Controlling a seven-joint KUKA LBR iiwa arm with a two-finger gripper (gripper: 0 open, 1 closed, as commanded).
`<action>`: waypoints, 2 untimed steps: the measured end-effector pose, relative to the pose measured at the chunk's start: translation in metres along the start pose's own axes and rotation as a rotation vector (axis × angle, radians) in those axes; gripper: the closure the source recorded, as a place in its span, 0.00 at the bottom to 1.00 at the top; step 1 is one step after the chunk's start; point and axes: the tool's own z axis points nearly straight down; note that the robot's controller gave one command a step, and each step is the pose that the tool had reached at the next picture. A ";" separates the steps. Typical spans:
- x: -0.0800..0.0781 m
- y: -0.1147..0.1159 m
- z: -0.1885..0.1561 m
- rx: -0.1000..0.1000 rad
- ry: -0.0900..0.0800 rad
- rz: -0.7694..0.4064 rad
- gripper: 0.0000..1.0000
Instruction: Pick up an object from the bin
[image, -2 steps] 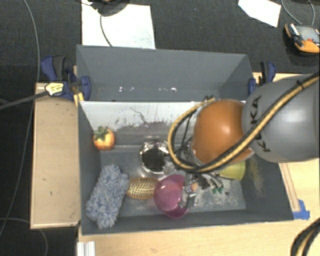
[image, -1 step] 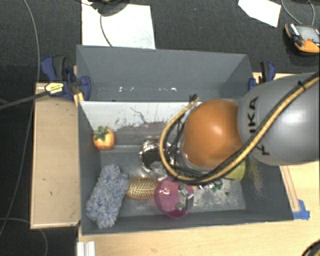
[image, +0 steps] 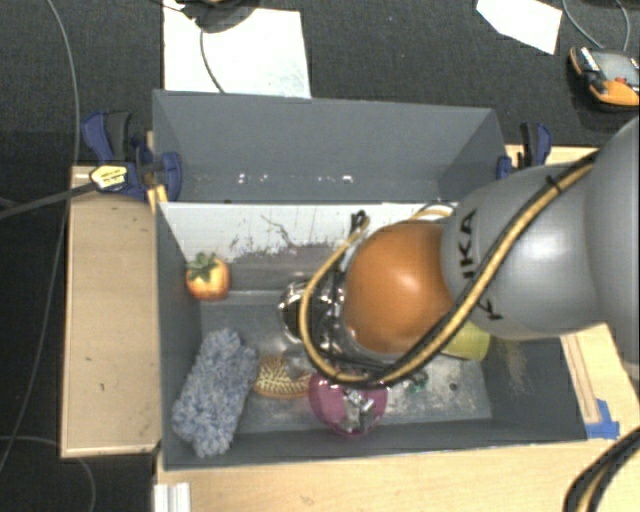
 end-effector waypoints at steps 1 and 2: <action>-0.005 -0.007 0.044 0.008 -0.018 -0.182 0.00; 0.024 -0.038 0.041 0.006 -0.023 0.035 1.00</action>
Offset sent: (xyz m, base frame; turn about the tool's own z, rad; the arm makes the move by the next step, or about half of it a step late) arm 0.0006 -0.0490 -0.0470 0.0381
